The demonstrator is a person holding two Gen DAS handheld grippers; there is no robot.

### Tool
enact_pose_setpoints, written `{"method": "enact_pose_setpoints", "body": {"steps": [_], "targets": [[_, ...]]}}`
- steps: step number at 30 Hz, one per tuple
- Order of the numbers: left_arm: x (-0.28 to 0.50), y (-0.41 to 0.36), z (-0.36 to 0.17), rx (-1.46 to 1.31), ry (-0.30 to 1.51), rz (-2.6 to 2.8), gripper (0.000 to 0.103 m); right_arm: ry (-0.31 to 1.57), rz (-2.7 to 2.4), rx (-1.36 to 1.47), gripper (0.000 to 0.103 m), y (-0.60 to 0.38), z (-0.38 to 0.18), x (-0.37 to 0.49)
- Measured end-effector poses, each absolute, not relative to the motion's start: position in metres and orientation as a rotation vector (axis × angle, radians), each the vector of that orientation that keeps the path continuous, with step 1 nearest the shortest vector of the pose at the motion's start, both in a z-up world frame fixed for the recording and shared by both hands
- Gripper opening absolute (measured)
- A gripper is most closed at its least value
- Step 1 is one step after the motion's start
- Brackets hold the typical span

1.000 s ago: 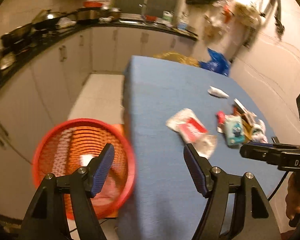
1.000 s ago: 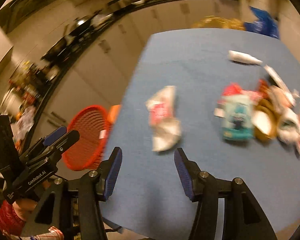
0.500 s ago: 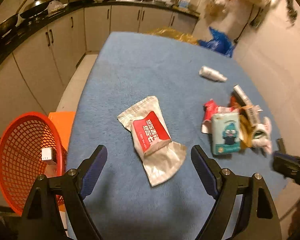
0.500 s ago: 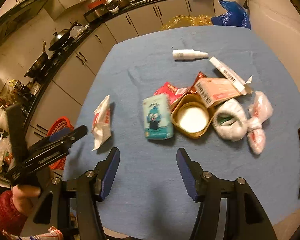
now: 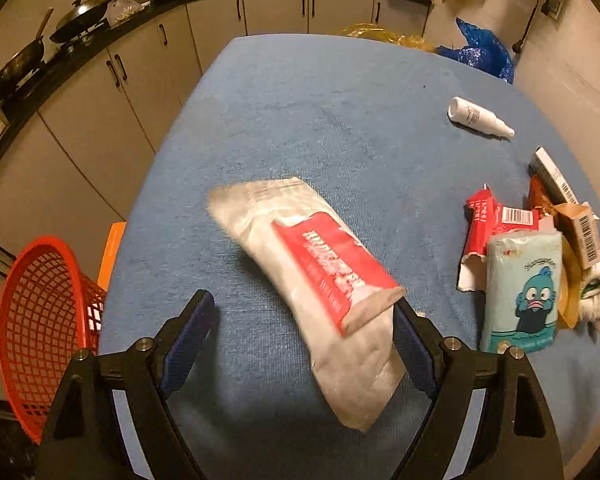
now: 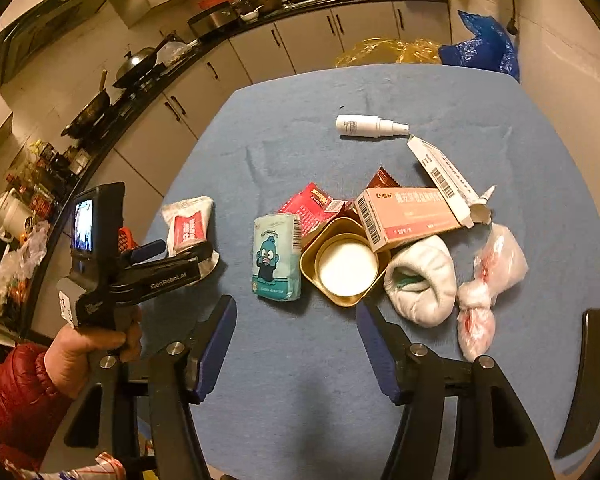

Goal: Collect trash
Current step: 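Grasp the white wet-wipe packet with the left tool while the right tool grasps the teal tissue pack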

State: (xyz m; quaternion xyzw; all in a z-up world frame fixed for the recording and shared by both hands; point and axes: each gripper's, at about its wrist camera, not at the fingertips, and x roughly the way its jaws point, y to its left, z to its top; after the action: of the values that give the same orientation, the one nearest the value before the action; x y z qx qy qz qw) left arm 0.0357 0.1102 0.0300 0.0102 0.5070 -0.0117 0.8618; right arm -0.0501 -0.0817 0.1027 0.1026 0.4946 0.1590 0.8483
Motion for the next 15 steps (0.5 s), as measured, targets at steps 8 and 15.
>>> {"method": "enact_pose_setpoints", "body": {"steps": [8, 15], "targets": [[0.021, 0.100, 0.033, 0.014, 1.041, -0.122, 0.034, 1.051, 0.373, 0.176, 0.067, -0.061, 0.090, -0.023], [-0.003, 0.120, 0.049, -0.084, 1.027, -0.186, 0.035, 1.054, 0.390, 0.083, 0.068, -0.027, 0.070, 0.005]]}}
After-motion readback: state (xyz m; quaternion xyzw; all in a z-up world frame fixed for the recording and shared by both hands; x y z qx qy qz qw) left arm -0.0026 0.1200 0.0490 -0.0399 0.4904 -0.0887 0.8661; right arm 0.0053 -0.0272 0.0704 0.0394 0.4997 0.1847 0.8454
